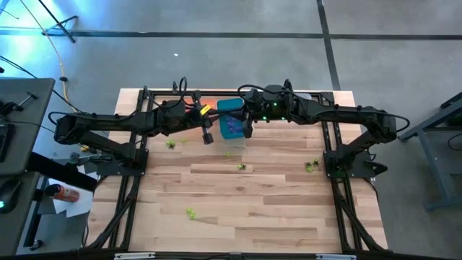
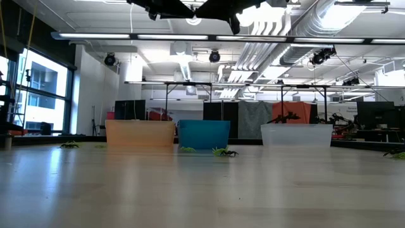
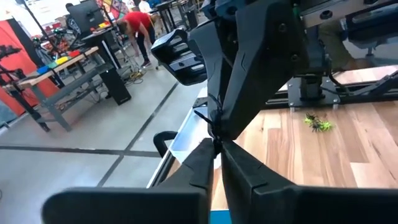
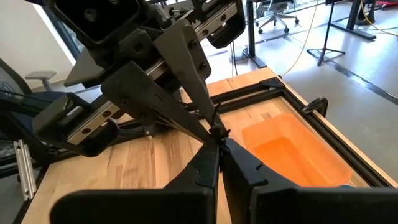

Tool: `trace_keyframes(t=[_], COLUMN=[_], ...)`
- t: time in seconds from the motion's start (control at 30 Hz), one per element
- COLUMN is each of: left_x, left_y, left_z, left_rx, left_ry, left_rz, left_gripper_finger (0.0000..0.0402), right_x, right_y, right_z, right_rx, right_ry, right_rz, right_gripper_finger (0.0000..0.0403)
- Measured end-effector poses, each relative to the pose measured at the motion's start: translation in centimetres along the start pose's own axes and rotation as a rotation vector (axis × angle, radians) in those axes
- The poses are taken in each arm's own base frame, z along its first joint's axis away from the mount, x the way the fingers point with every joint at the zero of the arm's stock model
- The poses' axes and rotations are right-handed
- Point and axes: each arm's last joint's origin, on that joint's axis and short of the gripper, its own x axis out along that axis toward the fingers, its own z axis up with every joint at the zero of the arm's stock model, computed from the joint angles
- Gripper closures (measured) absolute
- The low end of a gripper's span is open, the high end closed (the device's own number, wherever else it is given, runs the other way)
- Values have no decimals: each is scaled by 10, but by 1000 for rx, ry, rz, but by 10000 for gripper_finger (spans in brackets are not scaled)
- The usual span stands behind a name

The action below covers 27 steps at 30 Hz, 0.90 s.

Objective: Sort Halloween decoration
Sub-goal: Put the black spider toy into the transparent bin

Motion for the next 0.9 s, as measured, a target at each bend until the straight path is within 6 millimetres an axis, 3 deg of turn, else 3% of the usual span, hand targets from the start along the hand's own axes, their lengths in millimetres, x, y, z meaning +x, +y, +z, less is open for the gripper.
trace_keyframes(t=[0.23, 0.47, 0.7, 0.9], left_x=[-2, -30, -56, -60], left_y=[0, 11, 27, 34], left_z=[0, -2, -11, -12], left_rx=[-3, 22, -58, -112], left_ry=[11, 171, 285, 290], left_rz=[-4, 63, 99, 126], left_gripper_finger=[288, 203, 188, 188], right_x=[0, -19, -54, -78], right_y=[0, -1, -2, -7], right_z=[0, 2, -2, -33], right_rx=[-4, -44, -50, 27], right_ry=[-1, 60, 183, 221], right_rz=[2, -18, -118, -190], right_gripper_finger=[401, 402, 402, 403])
